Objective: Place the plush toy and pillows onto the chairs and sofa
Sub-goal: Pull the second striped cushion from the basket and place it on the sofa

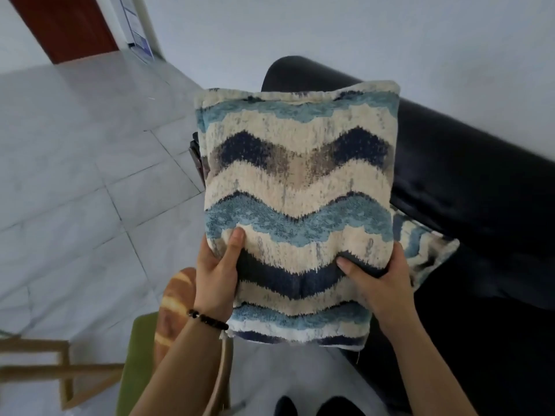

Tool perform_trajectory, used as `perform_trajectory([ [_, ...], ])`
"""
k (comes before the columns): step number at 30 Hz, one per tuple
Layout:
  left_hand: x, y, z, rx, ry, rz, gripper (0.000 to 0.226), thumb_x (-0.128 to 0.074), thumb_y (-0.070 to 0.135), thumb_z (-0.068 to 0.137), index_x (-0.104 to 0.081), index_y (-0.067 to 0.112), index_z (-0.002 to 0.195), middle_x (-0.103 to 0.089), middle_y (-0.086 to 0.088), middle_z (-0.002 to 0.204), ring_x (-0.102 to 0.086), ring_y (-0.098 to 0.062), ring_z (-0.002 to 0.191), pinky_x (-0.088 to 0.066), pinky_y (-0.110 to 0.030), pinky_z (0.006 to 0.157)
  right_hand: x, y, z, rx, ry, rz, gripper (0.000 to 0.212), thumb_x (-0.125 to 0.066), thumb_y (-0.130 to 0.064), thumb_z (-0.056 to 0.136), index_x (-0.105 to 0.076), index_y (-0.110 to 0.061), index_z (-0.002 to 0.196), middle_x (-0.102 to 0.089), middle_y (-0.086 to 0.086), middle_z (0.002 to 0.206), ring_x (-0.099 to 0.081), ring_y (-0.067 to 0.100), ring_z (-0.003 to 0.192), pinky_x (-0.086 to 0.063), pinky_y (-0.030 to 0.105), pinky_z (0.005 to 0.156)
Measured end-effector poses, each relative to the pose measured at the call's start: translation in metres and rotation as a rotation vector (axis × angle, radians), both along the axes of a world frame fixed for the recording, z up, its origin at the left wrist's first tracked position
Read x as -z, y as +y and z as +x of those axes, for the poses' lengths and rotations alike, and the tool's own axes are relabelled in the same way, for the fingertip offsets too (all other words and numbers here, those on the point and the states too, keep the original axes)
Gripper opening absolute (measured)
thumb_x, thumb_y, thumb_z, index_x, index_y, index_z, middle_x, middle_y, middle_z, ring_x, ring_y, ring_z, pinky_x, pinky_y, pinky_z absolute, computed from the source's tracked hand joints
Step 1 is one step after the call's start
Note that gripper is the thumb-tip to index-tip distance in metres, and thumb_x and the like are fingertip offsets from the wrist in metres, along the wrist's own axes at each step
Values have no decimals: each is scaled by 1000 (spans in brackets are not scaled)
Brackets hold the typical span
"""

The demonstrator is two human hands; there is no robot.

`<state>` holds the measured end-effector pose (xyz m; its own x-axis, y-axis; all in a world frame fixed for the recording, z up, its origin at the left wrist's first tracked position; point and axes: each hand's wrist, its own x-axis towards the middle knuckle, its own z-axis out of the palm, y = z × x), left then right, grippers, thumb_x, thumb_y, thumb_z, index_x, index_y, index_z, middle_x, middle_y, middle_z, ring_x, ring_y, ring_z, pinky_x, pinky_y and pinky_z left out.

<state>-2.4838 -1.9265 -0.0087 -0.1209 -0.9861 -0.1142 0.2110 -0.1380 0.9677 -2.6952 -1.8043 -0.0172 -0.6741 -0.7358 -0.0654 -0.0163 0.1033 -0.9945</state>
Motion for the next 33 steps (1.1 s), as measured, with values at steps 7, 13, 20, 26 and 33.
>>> perform_trajectory([
  [7,17,-144,-87,95,23,-12,25,-64,26,92,-65,19,116,-75,-5,108,-70,-29,106,-54,-51,95,8,-126,-76,40,-151,-22,71,-92,-49,51,-60,-46,114,-75,-16,110,-70,11,107,-58,48,95],
  [13,15,-281,-157,138,-138,3,48,-67,36,93,-55,15,134,-70,-6,125,-68,-24,114,-59,-35,90,16,-268,-155,70,-144,-83,65,-87,-20,69,-61,-32,127,-75,-10,116,-71,12,109,-58,45,96],
  [20,-21,-430,-215,201,-358,-102,96,-65,58,80,-15,35,159,-32,10,159,-43,-9,139,-42,-40,112,37,-419,-188,10,14,-10,35,-91,-9,73,-62,-23,85,-72,-6,85,-68,2,78,-54,20,71],
  [26,34,-545,-292,271,-286,317,119,-87,72,45,-23,43,141,-53,6,134,-63,-19,113,-62,-50,80,104,-523,-195,32,284,168,22,-78,0,73,-59,-11,69,-74,-10,96,-68,8,103,-52,23,80],
  [33,142,-682,-348,341,-434,564,59,-69,18,94,-30,14,139,-56,-10,125,-66,-32,104,-61,-54,75,164,-624,-201,204,477,439,36,-75,-5,68,-48,-27,80,-73,-5,118,-66,15,110,-54,35,86],
])
